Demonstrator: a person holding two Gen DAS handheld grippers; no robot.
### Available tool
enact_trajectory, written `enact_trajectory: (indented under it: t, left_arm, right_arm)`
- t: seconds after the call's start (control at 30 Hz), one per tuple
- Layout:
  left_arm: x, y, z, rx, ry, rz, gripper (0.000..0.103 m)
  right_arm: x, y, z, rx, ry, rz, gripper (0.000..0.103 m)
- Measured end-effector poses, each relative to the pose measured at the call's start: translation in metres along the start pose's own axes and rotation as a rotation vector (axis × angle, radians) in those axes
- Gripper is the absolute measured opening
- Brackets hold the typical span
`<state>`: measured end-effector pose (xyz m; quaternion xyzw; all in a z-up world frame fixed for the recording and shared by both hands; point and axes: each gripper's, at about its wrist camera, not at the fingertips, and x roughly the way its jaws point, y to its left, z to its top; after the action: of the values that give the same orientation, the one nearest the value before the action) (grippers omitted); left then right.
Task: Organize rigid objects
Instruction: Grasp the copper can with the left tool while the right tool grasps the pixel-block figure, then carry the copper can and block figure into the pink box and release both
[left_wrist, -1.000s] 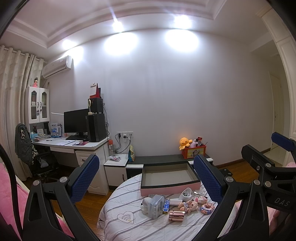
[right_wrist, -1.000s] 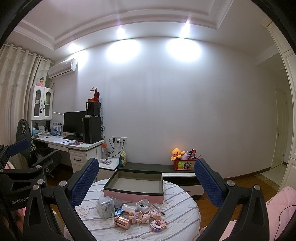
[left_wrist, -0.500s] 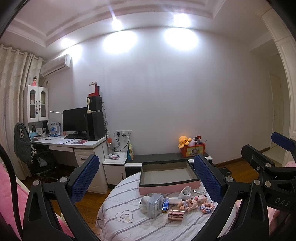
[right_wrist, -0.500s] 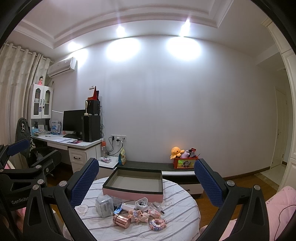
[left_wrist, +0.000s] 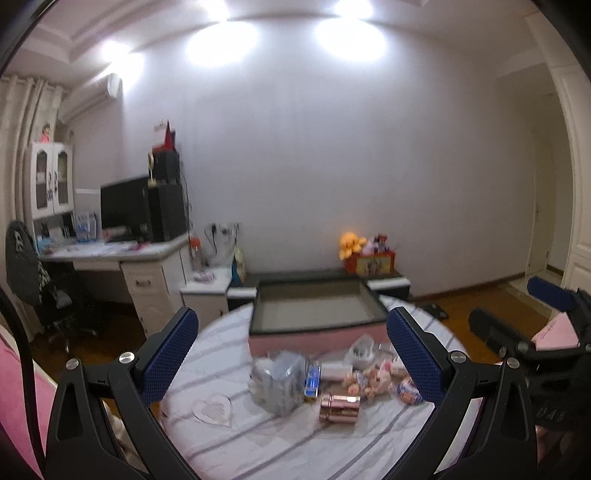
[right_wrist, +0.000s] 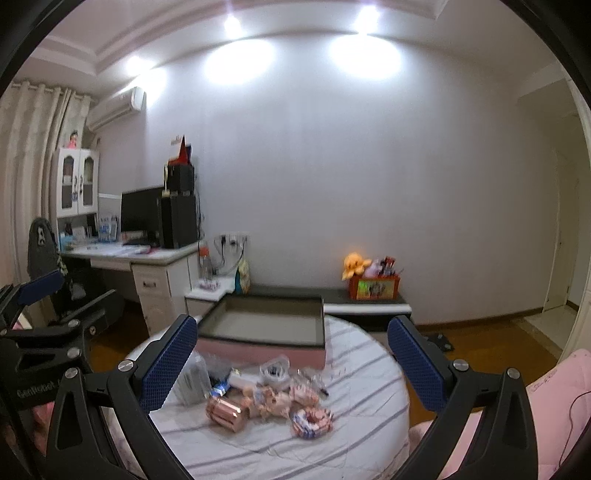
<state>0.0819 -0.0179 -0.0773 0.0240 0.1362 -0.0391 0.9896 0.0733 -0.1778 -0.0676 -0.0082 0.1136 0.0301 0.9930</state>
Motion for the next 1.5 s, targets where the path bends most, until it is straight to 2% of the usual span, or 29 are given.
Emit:
enact_trajectory:
  t: [0.17,0.2,0.43,0.7,0.8,0.83,0.9,0.93,0.97,1.0,1.03,1.07,1.17,1.33,1.5]
  left_arm:
    - [0.050,-0.016,-0.040,0.032,0.138,0.013,0.103]
    - [0.063,-0.022,-0.051,0.042,0.182,0.006,0.103]
    - [0.119,-0.050,-0.095,0.063,0.363,-0.038,0.103]
    - [0.163,-0.052,-0.119,0.065,0.498,-0.012,0.102]
    - [0.174,-0.046,-0.125,0.029,0.558,-0.045,0.092]
    - [0.178,-0.045,-0.126,0.014,0.572,-0.064,0.086]
    - [0.180,-0.044,-0.128,0.006,0.580,-0.087,0.079]
    - [0.177,-0.046,-0.129,0.015,0.575,-0.089,0.070]
    - [0.177,-0.049,-0.128,0.026,0.569,-0.093,0.055]
    - [0.175,-0.050,-0.128,0.039,0.565,-0.095,0.054]
    - [0.173,-0.052,-0.128,0.047,0.563,-0.093,0.054]
    - [0.171,-0.053,-0.129,0.059,0.563,-0.099,0.054]
    - [0.168,-0.053,-0.125,0.050,0.568,-0.121,0.054]
    - [0.145,-0.051,-0.106,0.044,0.516,-0.160,0.054]
    - [0.133,-0.046,-0.069,0.036,0.423,-0.152,0.054]
  right_arm:
    - [0.046,-0.009,-0.048,-0.013,0.121,0.019,0.103]
    - [0.056,-0.012,-0.059,-0.017,0.155,0.016,0.103]
    - [0.109,-0.048,-0.122,0.001,0.357,-0.002,0.103]
    - [0.149,-0.056,-0.141,-0.013,0.476,0.012,0.103]
    - [0.166,-0.051,-0.139,-0.034,0.506,0.031,0.103]
    - [0.171,-0.049,-0.139,-0.044,0.513,0.038,0.103]
    - [0.180,-0.049,-0.143,-0.044,0.540,0.056,0.103]
    - [0.184,-0.050,-0.144,-0.040,0.555,0.066,0.099]
    - [0.186,-0.051,-0.145,-0.034,0.562,0.077,0.091]
    - [0.186,-0.052,-0.144,-0.028,0.560,0.088,0.090]
    - [0.186,-0.053,-0.144,-0.027,0.558,0.097,0.081]
    - [0.184,-0.053,-0.144,-0.028,0.554,0.111,0.069]
    - [0.181,-0.051,-0.143,-0.035,0.554,0.123,0.068]
    - [0.169,-0.048,-0.135,-0.007,0.534,0.141,0.068]
    - [0.149,-0.039,-0.106,0.003,0.441,0.158,0.068]
